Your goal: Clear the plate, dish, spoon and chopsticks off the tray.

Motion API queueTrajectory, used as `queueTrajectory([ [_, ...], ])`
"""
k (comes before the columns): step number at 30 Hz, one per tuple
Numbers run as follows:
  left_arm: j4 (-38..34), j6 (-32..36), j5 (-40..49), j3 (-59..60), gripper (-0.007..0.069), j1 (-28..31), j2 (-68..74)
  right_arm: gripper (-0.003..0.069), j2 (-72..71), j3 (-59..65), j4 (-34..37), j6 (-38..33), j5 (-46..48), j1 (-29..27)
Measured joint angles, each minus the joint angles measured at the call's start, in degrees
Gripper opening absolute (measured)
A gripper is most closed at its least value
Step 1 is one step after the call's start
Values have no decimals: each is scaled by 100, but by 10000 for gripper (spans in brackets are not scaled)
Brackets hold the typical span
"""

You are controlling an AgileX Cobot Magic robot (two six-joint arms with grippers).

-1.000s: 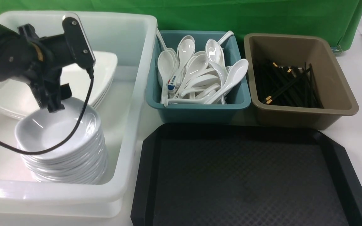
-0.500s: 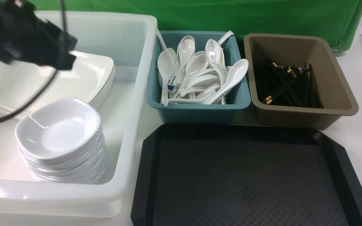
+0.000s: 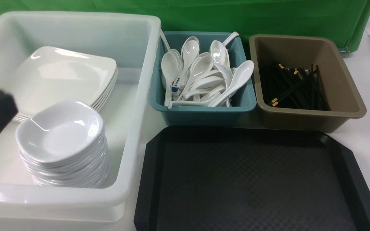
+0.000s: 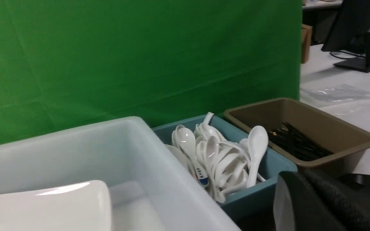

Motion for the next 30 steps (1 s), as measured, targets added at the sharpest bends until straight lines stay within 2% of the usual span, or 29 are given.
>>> queueTrajectory([
  [4, 299, 12, -349, 597, 10, 0, -331, 27, 0, 0, 0, 349, 69, 0],
  [12, 755, 12, -363, 1223, 12, 0, -352, 54, 0, 0, 0, 389, 13, 0],
  [20, 854, 17, -322, 1492, 11, 0, -352, 72, -39, 0, -8, 366, -9, -169],
  [21, 908, 17, -296, 1537, 11, 0, -352, 56, -135, 0, -17, 278, -52, -526],
  [23, 922, 17, -289, 1559, 11, 0, -352, 34, -231, 8, 54, 75, -72, -840],
  [27, 987, 17, -242, 1573, 13, 0, -352, 15, -757, 651, 931, -1963, -575, -2316],
  [28, 988, 17, -235, 1573, 13, 0, -352, 16, -857, 808, 1119, -2362, -750, -2540],
  [30, 996, 17, -230, 1573, 13, 0, -352, 16, -1319, 1551, 1621, -3244, -1333, -3382],
])
